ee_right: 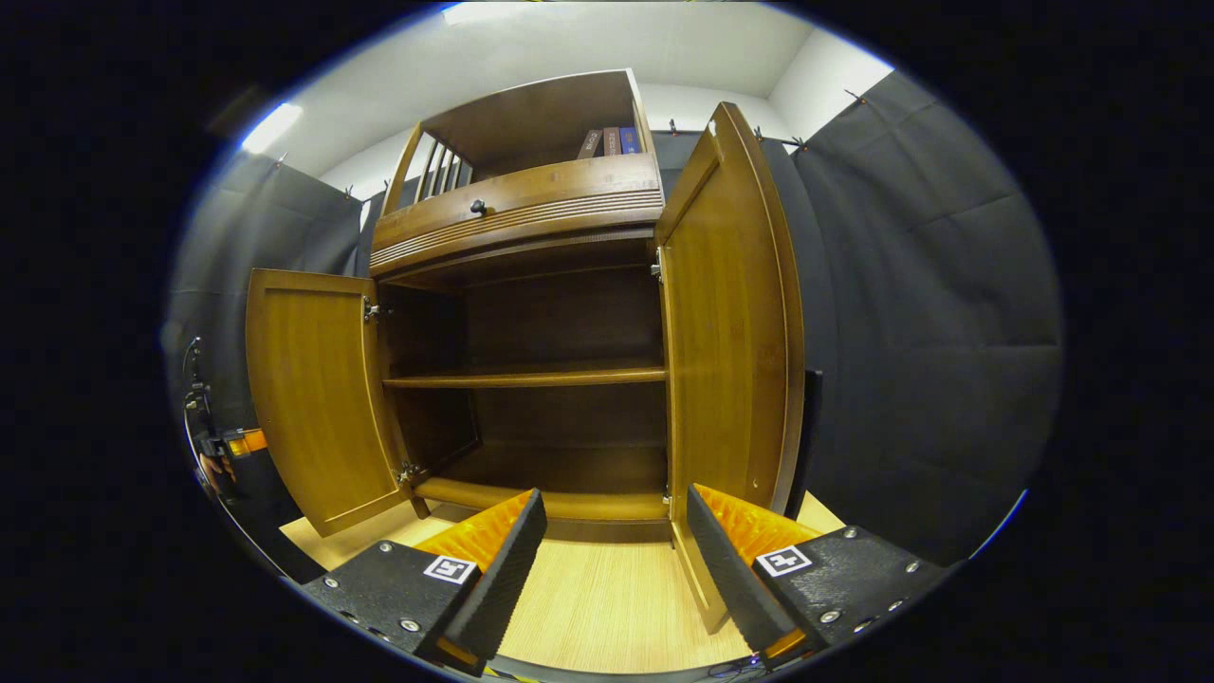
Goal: Open the right door of the double-door shoe cabinet with the right hand, and open the left door with the left hand.
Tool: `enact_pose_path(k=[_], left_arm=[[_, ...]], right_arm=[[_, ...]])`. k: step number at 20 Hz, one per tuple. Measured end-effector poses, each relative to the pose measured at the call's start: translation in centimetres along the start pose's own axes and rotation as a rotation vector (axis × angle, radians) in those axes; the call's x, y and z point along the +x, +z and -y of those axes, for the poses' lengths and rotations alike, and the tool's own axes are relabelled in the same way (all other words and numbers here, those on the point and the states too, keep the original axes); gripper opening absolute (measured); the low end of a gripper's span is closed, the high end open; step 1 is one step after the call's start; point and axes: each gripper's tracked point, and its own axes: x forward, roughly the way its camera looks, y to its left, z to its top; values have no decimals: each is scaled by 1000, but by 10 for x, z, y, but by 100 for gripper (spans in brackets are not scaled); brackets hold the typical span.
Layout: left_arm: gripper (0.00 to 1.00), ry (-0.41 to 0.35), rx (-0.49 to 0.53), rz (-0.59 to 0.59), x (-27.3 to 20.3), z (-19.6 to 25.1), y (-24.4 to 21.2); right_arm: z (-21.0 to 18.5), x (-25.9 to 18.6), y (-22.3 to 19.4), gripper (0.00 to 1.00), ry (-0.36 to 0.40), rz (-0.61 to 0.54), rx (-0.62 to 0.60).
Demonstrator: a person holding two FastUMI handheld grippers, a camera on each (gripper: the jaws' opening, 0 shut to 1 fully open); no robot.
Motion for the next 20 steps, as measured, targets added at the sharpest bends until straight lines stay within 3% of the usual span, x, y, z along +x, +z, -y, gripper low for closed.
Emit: enact_pose_path(k=[3, 4, 5, 6, 7, 8, 9, 14, 18, 20], left_arm=[[26, 128, 56, -54, -23, -25, -20], [27, 140, 51, -71, -36, -19, -24], [19, 135, 35, -79, -42, -7, -24], [19, 131, 28, -78, -51, 8, -21], [11, 124, 26, -70, -57, 24, -15], [11, 112, 28, -53, -60, 41, -8], [19, 94, 29, -31, -59, 60, 3], [19, 55, -12, 85, -22, 144, 47], [19, 136, 36, 116, 13, 171, 50], [40, 129, 78, 104, 33, 189, 45]], right_arm=[[1, 0, 1, 92, 1, 7, 6], [3, 1, -1, 92, 2, 3, 6], [5, 1, -1, 92, 0, 2, 5], [8, 1, -3, 92, 1, -1, 9], [8, 2, -4, 92, 7, -5, 13], [9, 3, -4, 92, 13, -8, 15], [10, 4, -5, 92, 20, -11, 15], [12, 6, -11, 92, 65, -24, 9], [18, -1, -13, 92, 74, -14, -12], [21, -3, -12, 92, 73, 3, -4]])
